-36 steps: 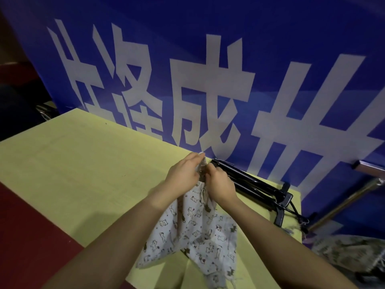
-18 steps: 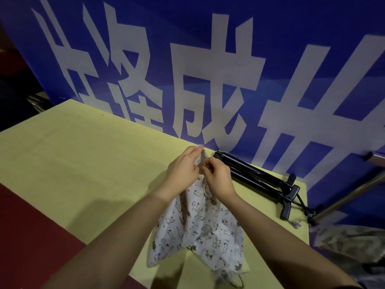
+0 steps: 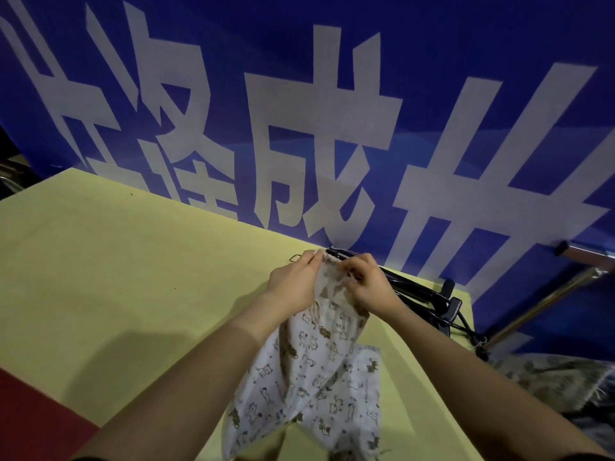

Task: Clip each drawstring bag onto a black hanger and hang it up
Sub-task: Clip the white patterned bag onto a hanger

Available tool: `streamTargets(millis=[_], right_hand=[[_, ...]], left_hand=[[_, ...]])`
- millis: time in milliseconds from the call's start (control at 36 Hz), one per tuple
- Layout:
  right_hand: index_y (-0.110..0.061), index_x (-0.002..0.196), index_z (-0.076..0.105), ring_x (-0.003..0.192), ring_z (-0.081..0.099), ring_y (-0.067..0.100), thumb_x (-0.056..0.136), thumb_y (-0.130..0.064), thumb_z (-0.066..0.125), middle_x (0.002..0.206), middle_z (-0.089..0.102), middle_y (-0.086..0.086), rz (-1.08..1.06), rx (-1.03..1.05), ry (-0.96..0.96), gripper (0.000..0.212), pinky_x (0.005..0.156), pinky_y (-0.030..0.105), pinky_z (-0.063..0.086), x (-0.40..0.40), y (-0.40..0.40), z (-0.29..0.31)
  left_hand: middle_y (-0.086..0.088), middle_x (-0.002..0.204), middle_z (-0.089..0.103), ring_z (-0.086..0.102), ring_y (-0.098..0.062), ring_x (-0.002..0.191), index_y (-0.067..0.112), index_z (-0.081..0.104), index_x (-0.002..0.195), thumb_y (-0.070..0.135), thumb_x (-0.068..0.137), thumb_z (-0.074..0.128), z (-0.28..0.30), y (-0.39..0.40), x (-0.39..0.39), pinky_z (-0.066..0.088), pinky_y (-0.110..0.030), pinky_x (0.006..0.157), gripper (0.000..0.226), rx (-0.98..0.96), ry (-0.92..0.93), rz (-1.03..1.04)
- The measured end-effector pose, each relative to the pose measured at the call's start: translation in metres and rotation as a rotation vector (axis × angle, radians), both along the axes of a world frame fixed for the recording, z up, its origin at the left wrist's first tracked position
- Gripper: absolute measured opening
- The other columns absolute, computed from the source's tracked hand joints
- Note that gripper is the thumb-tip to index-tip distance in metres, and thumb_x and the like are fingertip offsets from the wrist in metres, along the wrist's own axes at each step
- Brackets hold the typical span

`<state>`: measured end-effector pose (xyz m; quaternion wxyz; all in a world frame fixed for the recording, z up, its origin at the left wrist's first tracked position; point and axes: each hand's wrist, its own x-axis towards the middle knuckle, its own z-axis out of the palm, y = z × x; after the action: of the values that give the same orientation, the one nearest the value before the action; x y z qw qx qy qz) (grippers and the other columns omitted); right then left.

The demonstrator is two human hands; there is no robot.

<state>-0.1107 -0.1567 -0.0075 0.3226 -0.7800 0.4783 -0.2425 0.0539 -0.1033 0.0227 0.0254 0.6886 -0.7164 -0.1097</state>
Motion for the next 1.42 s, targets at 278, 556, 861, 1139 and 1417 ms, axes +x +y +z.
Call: streamTargets(millis=[278,556,861,1139,1417], right_hand=[[-0.009,0.131,0.044,0.117,0.048,0.032,0.091,-0.009,0.046,0.132,0.048,0.013,-0.187,0.08,0.6,0.039,0.097,0.041,0.039,-0.036,-0.049,-0.048],[-0.013,0.131,0.038,0.124,0.047,0.03,0.094,-0.018,0.05,0.133,0.05,0.01,-0.094,0.073,0.807,0.04,0.104,0.04,0.035,-0.054,-0.073,-0.094],[-0.013,0.125,0.042,0.111,0.055,0.028,0.087,-0.031,0.058,0.123,0.054,0.007,-0.097,-0.157,0.782,0.045,0.082,0.034,0.042,-0.055,-0.07,-0.07],[-0.019,0.118,0.038,0.077,0.058,0.023,0.091,-0.037,0.049,0.09,0.062,0.004,-0.154,-0.28,0.593,0.035,0.065,0.028,0.037,-0.069,-0.043,-0.014],[-0.016,0.108,0.042,0.074,0.056,0.023,0.087,-0.034,0.055,0.083,0.056,-0.002,-0.151,-0.291,0.357,0.031,0.061,0.029,0.034,-0.07,0.005,0.027]], left_hand=[[-0.004,0.134,0.042,0.056,-0.03,0.109,0.014,0.036,0.138,0.01,0.09,0.046,-0.013,-0.037,-0.02,0.043,-0.034,0.073,0.049,0.005,0.055,0.099],[-0.002,0.136,0.042,0.056,-0.027,0.11,0.015,0.039,0.137,0.014,0.092,0.043,-0.039,-0.067,-0.023,0.046,-0.035,0.078,0.045,0.049,0.047,0.099],[-0.002,0.135,0.044,0.054,-0.026,0.115,0.016,0.042,0.137,0.014,0.092,0.042,-0.042,-0.063,-0.028,0.048,-0.036,0.085,0.045,0.042,0.082,0.105],[0.001,0.141,0.041,0.048,-0.025,0.122,0.02,0.034,0.144,0.009,0.09,0.043,-0.018,-0.035,-0.027,0.048,-0.037,0.087,0.055,0.018,0.152,0.151],[0.0,0.158,0.013,0.026,-0.021,0.141,0.014,0.01,0.151,-0.004,0.085,0.046,0.012,-0.005,-0.023,0.036,-0.026,0.103,0.078,0.117,0.476,0.196]])
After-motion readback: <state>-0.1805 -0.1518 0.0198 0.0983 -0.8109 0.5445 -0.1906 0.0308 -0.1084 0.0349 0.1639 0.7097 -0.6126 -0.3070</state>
